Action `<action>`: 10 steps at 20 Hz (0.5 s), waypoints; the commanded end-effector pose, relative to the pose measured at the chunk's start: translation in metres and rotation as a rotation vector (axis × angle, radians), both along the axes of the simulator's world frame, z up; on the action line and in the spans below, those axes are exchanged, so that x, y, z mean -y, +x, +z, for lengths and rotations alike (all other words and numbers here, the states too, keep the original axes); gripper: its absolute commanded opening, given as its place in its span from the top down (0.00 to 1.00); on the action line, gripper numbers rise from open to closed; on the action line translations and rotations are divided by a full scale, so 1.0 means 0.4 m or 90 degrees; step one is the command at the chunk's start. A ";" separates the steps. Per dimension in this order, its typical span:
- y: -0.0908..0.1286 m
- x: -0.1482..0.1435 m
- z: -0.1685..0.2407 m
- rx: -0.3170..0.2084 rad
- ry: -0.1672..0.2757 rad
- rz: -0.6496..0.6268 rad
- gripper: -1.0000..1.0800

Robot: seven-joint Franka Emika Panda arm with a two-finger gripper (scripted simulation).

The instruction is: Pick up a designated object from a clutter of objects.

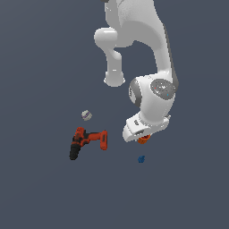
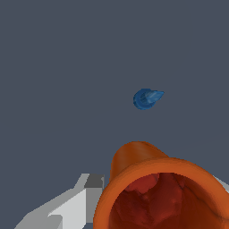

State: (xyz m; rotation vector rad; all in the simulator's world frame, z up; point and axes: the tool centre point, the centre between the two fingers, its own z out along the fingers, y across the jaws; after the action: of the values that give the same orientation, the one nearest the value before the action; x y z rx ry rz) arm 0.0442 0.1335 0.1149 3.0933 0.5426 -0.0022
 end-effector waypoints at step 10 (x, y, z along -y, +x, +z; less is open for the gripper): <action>-0.105 0.182 0.214 0.001 0.001 0.000 1.00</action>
State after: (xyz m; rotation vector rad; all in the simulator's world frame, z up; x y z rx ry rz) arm 0.0082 0.0704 0.1885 3.0940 0.5417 -0.0013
